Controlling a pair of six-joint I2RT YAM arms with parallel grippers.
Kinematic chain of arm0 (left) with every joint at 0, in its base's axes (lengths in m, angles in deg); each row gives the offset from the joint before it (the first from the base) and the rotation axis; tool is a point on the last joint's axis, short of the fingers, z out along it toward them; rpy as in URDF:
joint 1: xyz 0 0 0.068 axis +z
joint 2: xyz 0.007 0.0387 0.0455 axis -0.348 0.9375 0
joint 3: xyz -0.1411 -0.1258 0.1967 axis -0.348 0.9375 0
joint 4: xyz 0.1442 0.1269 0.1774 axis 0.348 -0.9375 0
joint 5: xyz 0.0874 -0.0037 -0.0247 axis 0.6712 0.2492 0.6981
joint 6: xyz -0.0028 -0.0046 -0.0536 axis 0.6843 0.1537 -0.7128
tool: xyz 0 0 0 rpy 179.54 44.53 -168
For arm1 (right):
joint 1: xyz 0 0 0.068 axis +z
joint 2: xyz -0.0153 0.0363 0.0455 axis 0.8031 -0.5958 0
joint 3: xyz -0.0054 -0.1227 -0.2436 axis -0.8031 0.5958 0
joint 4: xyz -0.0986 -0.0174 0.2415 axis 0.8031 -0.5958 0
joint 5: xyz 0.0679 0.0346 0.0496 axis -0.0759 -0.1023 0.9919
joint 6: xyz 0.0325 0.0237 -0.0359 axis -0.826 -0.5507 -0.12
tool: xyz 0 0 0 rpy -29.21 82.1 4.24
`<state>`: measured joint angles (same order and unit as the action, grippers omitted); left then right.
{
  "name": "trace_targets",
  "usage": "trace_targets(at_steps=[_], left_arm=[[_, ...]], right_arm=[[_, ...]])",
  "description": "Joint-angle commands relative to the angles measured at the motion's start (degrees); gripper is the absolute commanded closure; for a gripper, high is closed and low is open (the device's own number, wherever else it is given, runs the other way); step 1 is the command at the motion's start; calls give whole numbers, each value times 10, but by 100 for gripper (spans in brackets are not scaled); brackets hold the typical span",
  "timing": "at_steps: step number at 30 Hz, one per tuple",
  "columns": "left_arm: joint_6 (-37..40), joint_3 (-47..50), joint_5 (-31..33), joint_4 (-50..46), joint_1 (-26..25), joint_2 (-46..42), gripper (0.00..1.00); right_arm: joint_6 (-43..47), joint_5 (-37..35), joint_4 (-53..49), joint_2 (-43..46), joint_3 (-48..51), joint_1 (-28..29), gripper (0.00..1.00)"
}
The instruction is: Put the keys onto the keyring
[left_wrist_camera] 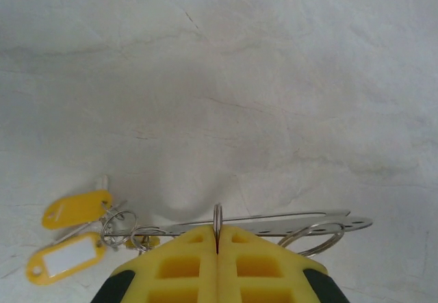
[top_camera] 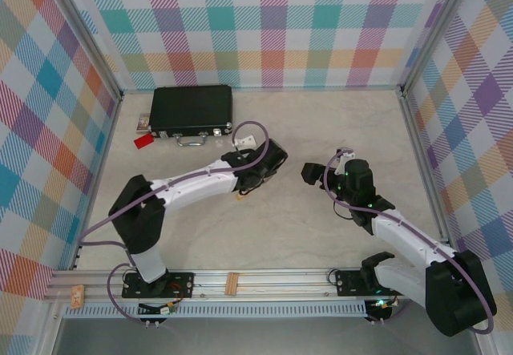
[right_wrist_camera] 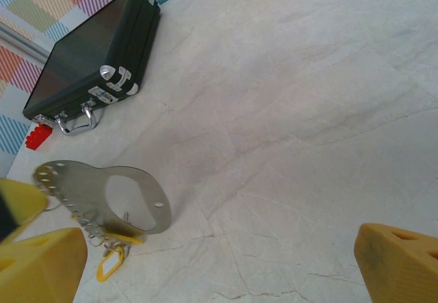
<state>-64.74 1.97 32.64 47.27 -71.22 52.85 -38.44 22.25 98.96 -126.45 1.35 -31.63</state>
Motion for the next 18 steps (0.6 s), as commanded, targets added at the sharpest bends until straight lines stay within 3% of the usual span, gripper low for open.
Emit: trace_targets(at_steps=[1,8,18], left_arm=[[-6,-40,-14,-17,5,38,100],[-16,-68,-55,-15,11,108,100],[-18,-67,-92,24,28,130,96]], right_arm=[[10,0,10,0,-13,3,0],[10,-12,2,4,-13,3,1],[8,-14,-1,-7,-16,3,1]])
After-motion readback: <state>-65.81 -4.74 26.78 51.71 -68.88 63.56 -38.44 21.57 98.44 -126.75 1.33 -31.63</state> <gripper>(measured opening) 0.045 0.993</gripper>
